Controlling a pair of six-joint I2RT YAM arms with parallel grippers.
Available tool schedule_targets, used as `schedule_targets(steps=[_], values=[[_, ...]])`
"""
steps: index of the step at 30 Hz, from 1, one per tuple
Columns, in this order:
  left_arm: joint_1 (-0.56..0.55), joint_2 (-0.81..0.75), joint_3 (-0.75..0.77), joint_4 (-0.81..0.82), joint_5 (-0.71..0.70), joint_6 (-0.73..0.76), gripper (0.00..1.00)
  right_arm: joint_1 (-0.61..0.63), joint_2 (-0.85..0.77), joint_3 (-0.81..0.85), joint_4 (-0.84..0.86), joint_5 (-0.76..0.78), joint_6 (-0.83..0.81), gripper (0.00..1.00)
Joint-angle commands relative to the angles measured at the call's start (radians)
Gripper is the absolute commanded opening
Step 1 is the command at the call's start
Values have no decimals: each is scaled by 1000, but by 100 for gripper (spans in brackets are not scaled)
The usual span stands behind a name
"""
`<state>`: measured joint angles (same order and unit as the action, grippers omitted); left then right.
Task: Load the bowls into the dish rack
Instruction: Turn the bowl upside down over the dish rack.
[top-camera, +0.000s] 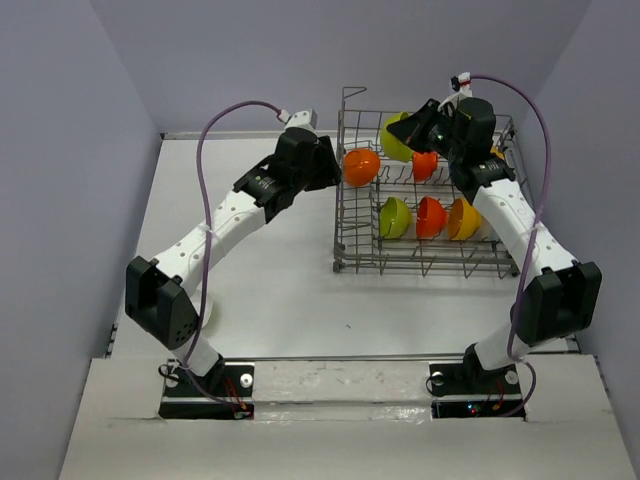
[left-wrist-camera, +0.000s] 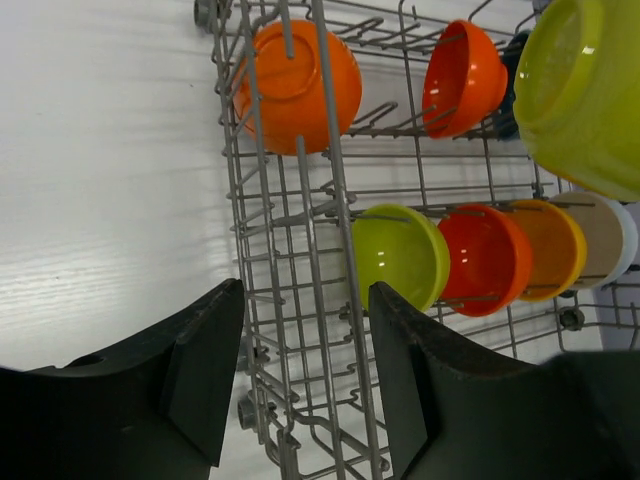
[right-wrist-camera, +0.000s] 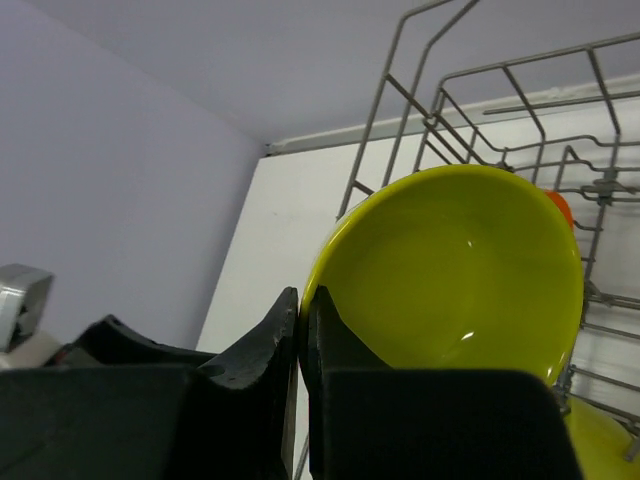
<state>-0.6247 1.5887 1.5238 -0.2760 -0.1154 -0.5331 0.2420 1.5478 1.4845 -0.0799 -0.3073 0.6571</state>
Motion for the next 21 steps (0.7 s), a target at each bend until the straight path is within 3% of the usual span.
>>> schedule_targets(steps=[1,9,21], values=[[-43,46,49,4,-55,4,61,-3,-22,-19,209,-101,78,1],[-118,80,27,14,-84,-14,60,-3,-23,-159,342,-156,170,1],[-158,102,22,12,-105,-39,47,-3,11,-315,563,-276,357,1]])
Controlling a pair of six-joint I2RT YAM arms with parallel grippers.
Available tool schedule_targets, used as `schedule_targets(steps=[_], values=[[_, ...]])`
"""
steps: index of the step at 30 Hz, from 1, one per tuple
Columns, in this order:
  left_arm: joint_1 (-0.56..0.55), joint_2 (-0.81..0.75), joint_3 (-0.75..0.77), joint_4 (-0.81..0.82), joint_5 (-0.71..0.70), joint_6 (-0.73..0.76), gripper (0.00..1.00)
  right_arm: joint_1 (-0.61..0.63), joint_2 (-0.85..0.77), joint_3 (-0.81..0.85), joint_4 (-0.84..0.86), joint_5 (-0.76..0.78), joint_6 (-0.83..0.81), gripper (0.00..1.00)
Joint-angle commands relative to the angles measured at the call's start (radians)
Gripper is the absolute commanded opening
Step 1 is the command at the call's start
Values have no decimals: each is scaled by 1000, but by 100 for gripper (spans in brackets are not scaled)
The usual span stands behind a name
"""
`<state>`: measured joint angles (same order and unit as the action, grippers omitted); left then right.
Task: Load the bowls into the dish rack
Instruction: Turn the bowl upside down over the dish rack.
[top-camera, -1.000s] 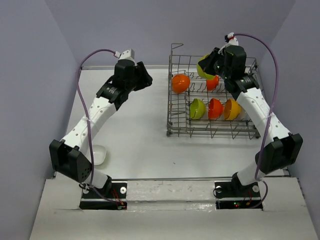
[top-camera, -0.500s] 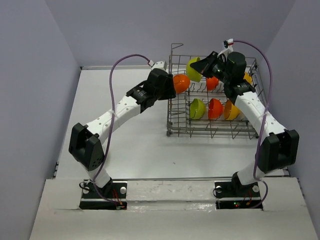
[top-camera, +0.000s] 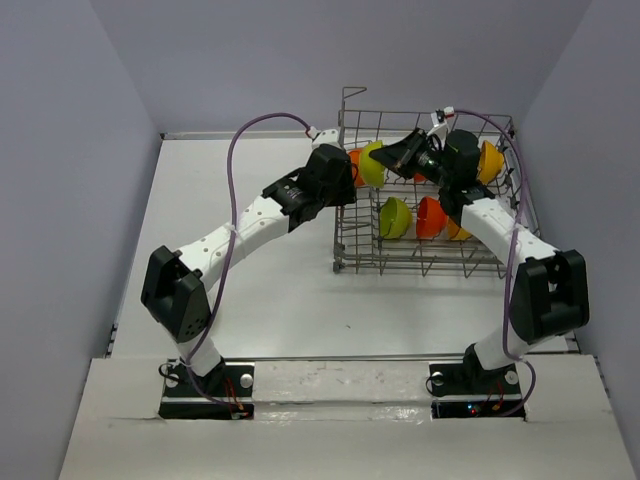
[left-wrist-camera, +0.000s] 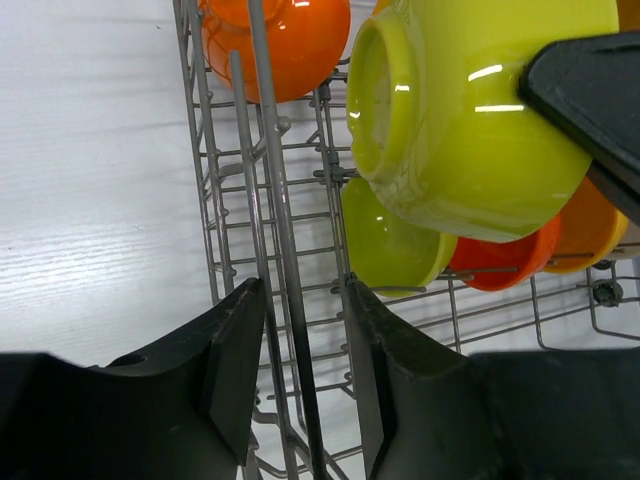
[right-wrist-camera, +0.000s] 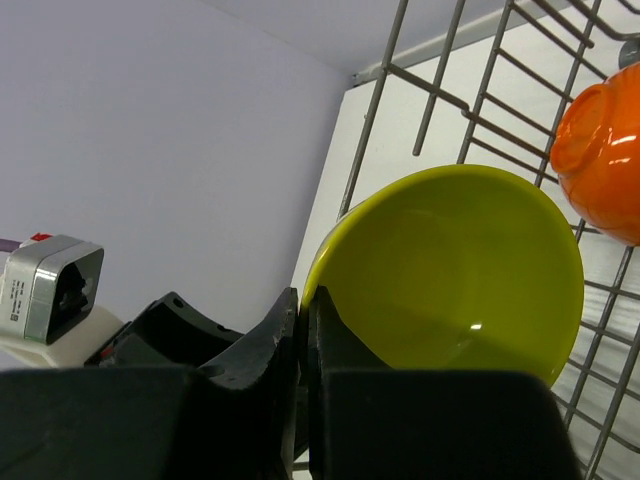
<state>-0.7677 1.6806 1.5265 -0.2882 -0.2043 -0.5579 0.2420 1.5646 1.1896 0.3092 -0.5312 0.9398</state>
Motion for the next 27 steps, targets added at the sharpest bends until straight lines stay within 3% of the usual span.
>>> schedule_targets(steps=[1,15,27], values=[[-15,13,23,23,-15,-14,45,-3,-5,-25,179,-50,77,1],[-27,37,63,6,-18,-13,0,71,133,-55,225,-39,102,1],[-27,50,90,-5,-14,-10,0,89,190,-93,324,-38,177,1]])
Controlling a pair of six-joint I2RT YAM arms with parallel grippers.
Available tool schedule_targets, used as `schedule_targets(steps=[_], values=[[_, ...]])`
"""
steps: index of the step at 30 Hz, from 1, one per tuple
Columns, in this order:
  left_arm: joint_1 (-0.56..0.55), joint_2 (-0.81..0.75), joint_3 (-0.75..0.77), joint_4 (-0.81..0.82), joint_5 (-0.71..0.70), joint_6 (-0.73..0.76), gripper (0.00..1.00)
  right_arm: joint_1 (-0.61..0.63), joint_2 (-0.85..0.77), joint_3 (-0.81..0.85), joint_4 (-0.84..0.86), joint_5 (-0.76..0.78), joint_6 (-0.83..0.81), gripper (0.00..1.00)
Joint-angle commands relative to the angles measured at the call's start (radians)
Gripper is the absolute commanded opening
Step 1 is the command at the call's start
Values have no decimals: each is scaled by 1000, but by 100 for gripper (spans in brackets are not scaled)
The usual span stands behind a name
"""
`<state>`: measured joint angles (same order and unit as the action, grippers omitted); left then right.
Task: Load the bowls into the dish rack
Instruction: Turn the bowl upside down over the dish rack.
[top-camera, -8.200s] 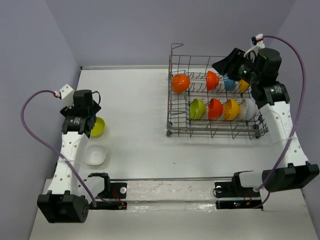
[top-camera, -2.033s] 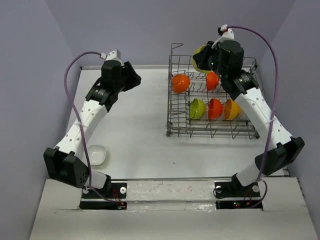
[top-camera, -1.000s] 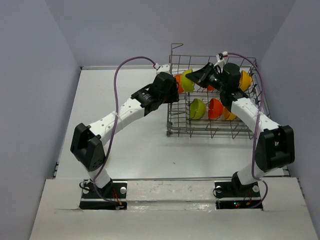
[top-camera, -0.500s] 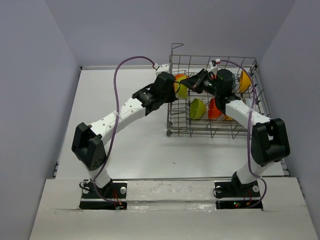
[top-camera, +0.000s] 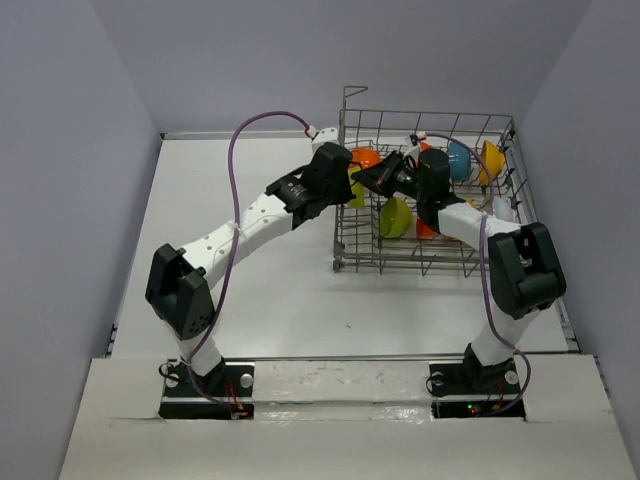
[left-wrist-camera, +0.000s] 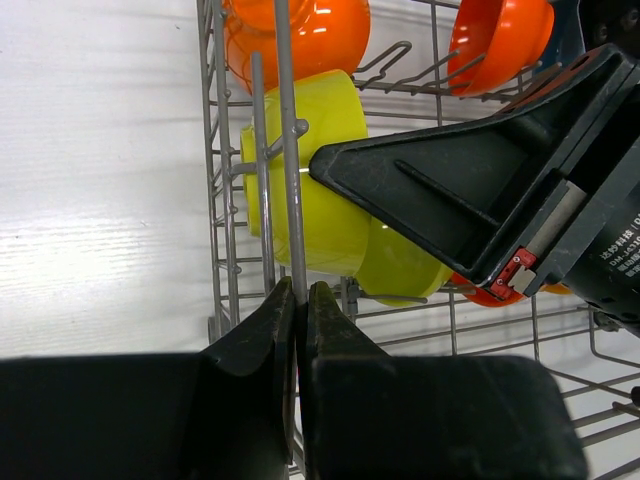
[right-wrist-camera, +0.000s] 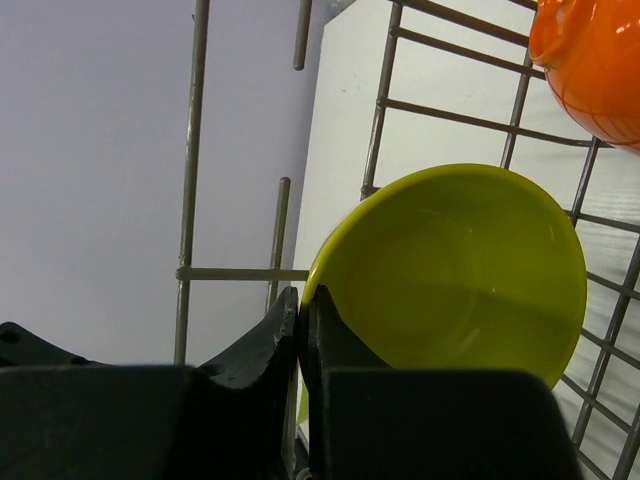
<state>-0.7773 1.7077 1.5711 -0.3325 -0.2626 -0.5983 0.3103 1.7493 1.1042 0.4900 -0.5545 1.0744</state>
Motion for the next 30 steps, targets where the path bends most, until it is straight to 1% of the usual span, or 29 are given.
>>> schedule_targets(steps=[1,7,12,19,30], values=[[-17,24,47,38,45,31,0,21,6,-7,148,-13,42,1],[-20,29,53,36,43,31,0,21,16,-23,199,-21,85,1],[-22,33,61,32,43,31,0,21,22,-32,199,-19,101,1],[-22,38,75,23,42,32,0,21,33,-46,180,-1,110,1],[-20,35,79,12,34,34,0,21,-1,-93,130,67,96,1]])
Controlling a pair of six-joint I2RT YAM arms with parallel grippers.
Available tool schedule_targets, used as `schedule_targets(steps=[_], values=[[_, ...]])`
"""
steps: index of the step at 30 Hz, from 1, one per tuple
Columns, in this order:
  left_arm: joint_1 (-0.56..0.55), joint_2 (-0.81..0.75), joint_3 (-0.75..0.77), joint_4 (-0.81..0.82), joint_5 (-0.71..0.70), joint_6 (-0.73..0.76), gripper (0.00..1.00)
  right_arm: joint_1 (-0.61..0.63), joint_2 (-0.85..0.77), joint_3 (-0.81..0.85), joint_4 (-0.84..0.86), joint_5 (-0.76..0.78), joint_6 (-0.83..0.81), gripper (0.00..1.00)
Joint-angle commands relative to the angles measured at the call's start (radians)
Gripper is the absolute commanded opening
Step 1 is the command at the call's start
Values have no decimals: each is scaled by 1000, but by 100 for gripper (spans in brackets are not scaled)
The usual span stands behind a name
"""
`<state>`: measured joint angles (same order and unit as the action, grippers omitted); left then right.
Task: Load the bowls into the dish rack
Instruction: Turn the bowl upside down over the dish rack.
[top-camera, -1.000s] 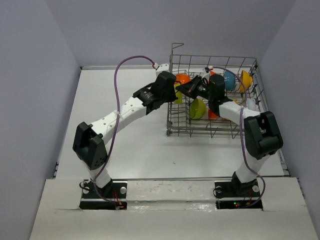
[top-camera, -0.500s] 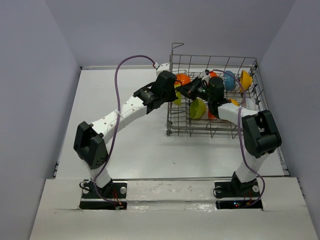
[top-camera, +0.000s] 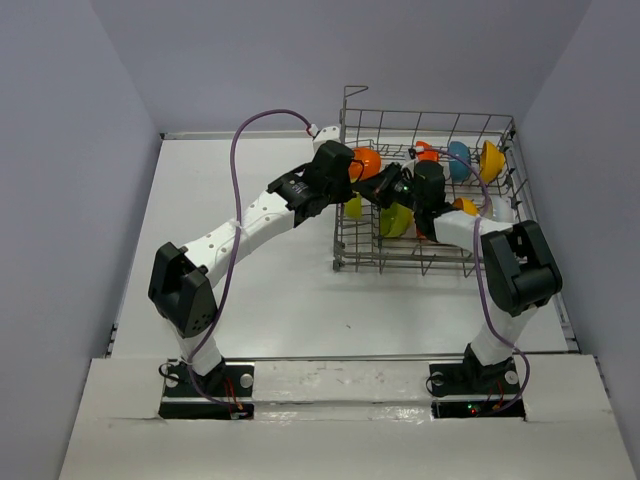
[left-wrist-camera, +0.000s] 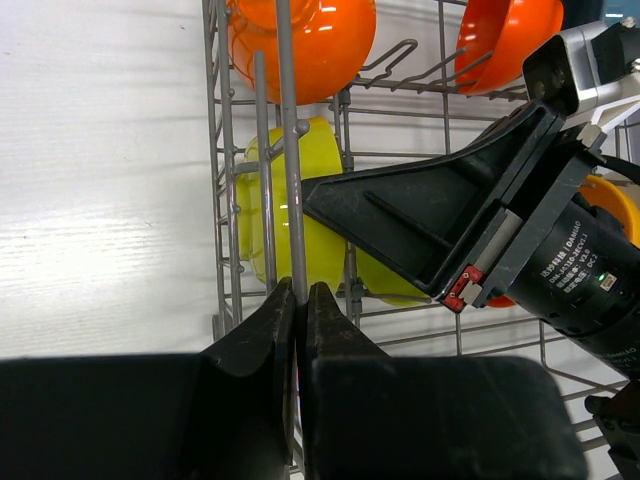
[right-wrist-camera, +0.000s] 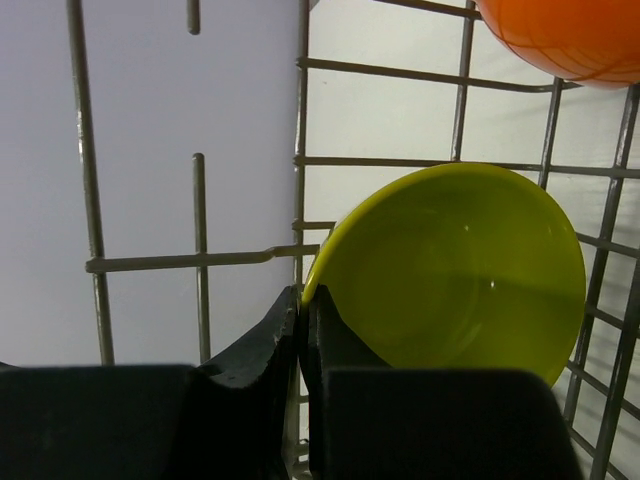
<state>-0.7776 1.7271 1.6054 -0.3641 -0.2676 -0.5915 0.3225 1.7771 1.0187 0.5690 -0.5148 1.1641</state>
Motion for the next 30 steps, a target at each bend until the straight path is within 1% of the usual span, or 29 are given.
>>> schedule_targets(steps=[1,5,8,15,17,24,28,30], values=[[-20,15,45,44,39,27,0,9,-31,-14,49,33,9,1],[-22,12,45,40,41,27,0,9,-45,-29,43,53,8,1],[-22,8,45,37,39,28,0,9,-50,-35,25,68,0,4],[-20,0,41,36,36,27,0,-2,-76,-63,0,96,-7,7],[-20,-1,39,36,36,29,0,-2,-87,-68,-21,108,-20,8],[-22,0,42,36,34,29,0,-11,-153,-43,-148,179,-93,17],[-20,2,41,37,36,27,0,-20,-177,-22,-239,214,-136,18],[-22,2,42,37,36,27,0,-20,-185,-19,-256,223,-150,19]])
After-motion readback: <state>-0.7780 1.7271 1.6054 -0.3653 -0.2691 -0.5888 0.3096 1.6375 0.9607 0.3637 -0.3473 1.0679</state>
